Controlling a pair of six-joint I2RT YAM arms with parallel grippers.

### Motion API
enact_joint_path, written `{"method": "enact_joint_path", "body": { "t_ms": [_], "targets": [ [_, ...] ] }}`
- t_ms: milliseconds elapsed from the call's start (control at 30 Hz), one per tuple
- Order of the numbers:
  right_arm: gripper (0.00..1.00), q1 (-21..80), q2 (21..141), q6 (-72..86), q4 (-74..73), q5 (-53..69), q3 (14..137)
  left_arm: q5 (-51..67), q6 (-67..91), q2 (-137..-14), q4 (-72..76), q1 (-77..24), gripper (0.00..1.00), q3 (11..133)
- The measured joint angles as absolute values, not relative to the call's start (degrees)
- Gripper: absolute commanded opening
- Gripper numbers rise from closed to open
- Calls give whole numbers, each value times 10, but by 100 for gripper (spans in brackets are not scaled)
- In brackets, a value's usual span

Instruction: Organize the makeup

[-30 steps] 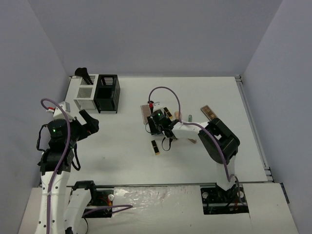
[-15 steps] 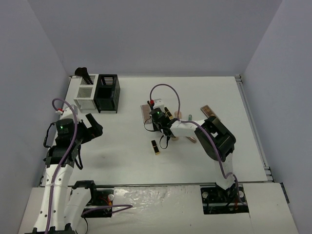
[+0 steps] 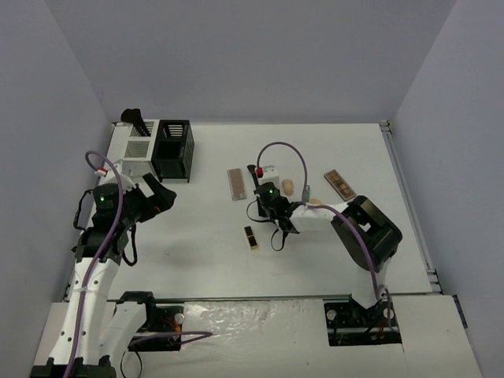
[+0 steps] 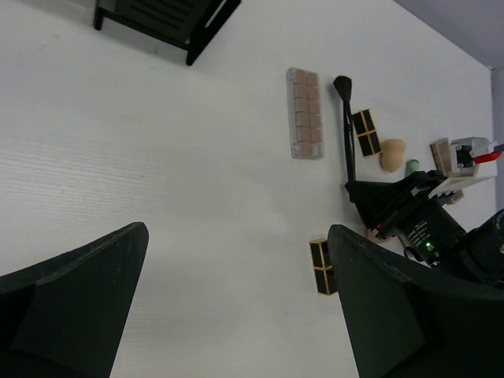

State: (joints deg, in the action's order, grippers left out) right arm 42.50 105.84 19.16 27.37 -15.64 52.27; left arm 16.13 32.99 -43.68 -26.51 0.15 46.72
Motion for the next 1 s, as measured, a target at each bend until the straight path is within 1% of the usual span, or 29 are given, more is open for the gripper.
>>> {"method": "enact_joint_path", "body": {
  "t_ms": [100,233,467,700,867,1000],
  "targets": [
    [0,432,993,182,290,-154,476,158,351,-464,-234,-48,97,481],
    [0,462,911,165,340,-144,444,142,367,-504,-197,-118,97,507],
    [0,526,837,137,418,-115,398,85,386,-568,-142,-204,96,552],
    [0,572,796,128,465,-92,376,36,397,-616,-103,-254,86,574],
    [0,582,785,124,490,-86,374,0,399,-644,-104,-280,78,591],
    [0,586,783,119,497,-86,372,-21,403,-661,-102,-299,65,599]
  ]
}}
